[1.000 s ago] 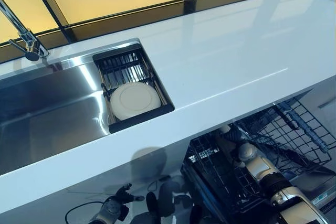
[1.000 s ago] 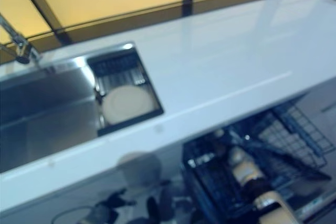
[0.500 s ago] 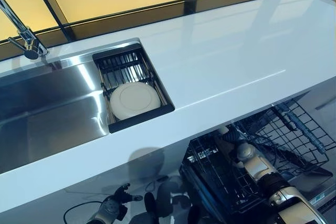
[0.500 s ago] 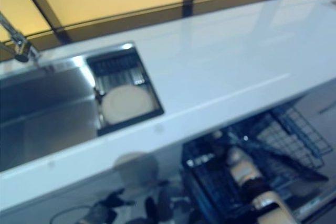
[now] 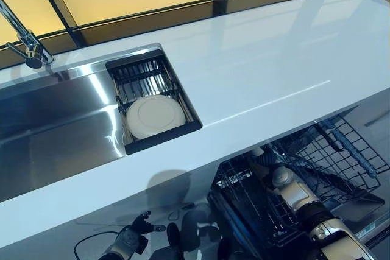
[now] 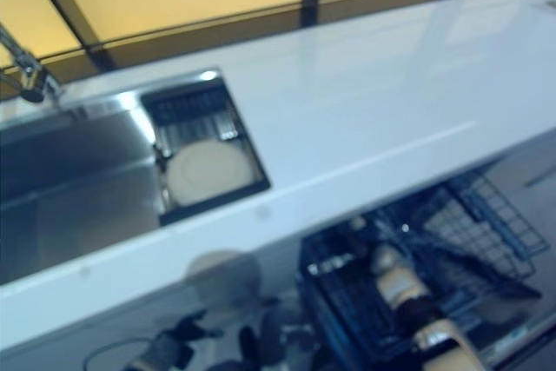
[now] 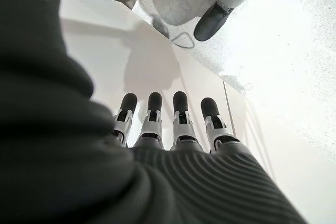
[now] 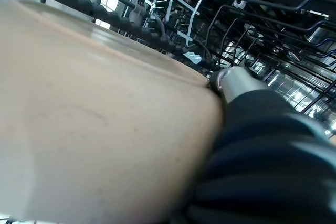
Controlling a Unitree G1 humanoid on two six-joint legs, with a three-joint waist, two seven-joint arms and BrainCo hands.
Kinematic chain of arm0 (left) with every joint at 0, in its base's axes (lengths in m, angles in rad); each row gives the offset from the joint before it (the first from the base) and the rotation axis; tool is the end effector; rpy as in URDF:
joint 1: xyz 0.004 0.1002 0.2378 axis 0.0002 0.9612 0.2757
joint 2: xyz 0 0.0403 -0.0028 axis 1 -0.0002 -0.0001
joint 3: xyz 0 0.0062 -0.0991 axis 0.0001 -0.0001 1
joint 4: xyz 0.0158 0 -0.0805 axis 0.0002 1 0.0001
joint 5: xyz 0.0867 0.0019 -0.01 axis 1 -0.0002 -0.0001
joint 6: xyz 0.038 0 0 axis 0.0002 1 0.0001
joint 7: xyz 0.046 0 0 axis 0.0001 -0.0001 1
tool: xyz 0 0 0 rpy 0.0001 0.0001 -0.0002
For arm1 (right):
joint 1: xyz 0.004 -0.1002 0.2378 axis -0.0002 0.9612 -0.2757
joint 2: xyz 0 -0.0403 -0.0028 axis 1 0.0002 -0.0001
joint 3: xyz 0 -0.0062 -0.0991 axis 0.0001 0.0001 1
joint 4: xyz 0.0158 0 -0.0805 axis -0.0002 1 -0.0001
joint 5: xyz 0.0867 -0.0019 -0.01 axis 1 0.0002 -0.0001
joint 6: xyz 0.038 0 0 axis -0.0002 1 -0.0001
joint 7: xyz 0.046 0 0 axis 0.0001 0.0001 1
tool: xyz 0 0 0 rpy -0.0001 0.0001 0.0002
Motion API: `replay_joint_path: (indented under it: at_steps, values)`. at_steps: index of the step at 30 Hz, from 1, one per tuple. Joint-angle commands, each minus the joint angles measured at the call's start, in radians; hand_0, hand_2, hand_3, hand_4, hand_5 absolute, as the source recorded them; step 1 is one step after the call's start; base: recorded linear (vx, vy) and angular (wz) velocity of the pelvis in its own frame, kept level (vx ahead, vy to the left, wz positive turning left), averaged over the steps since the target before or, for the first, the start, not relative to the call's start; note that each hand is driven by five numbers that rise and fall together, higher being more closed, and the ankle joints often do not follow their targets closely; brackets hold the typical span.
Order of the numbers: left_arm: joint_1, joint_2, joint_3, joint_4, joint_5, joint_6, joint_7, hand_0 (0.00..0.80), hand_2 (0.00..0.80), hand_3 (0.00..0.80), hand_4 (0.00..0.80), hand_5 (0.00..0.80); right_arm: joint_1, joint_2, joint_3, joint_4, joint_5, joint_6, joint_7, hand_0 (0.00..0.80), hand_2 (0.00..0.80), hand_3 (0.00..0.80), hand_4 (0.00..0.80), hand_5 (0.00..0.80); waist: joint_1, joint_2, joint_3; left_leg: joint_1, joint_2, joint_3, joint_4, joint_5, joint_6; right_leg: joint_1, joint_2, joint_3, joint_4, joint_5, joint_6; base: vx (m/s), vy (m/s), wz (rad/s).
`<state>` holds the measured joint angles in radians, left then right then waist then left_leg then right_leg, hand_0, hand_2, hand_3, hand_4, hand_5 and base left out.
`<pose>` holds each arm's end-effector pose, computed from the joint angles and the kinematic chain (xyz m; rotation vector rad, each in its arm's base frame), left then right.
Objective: Take plates into dishwasher
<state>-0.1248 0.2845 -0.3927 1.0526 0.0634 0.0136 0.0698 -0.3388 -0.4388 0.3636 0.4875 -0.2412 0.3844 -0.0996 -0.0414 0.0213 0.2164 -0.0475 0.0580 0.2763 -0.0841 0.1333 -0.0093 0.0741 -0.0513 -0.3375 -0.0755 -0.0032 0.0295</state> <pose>0.1315 0.2046 -0.0795 0.5804 0.9505 -0.1718 0.2385 -0.2044 0.0244 -0.8794 0.5024 0.0239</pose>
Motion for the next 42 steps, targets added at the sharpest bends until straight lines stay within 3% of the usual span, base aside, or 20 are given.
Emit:
replay_joint_path:
  at_steps: [1, 22, 42]
  values:
    - [-0.065, -0.008, 0.002, 0.036, 0.004, -0.010, 0.018, 0.000, 0.000, 0.000, 0.000, 0.000, 0.116, 0.046, 0.066, 0.062, 0.058, 0.061, 0.015, 0.000, 0.000, 0.000, 0.000, 0.000, -0.012, -0.013, 0.039, -0.009, -0.020, -0.039, -0.003, -0.091, -0.012, -0.057, 0.043, 0.042, 0.128, -0.126, -0.081, 0.000, 0.000, 0.00]
    - [-0.048, -0.009, 0.030, 0.025, -0.009, -0.005, 0.032, 0.000, 0.000, 0.000, 0.000, 0.000, 0.154, 0.010, 0.022, -0.081, 0.009, 0.042, -0.042, 0.000, 0.000, 0.000, 0.000, 0.000, -0.030, -0.018, 0.047, -0.005, -0.013, -0.021, -0.003, -0.094, -0.010, -0.062, 0.045, 0.052, 0.137, -0.128, -0.080, 0.000, 0.000, -0.01]
    - [0.003, 0.013, 0.105, 0.005, -0.013, -0.019, 0.046, 0.000, 0.000, 0.000, 0.000, 0.000, 0.315, -0.128, -0.164, -0.443, -0.086, -0.026, -0.051, 0.000, 0.000, 0.000, 0.000, 0.000, -0.082, -0.038, 0.068, 0.012, 0.004, 0.026, -0.003, -0.107, -0.014, -0.063, 0.053, 0.087, 0.138, -0.125, -0.060, -0.006, 0.000, -0.04]
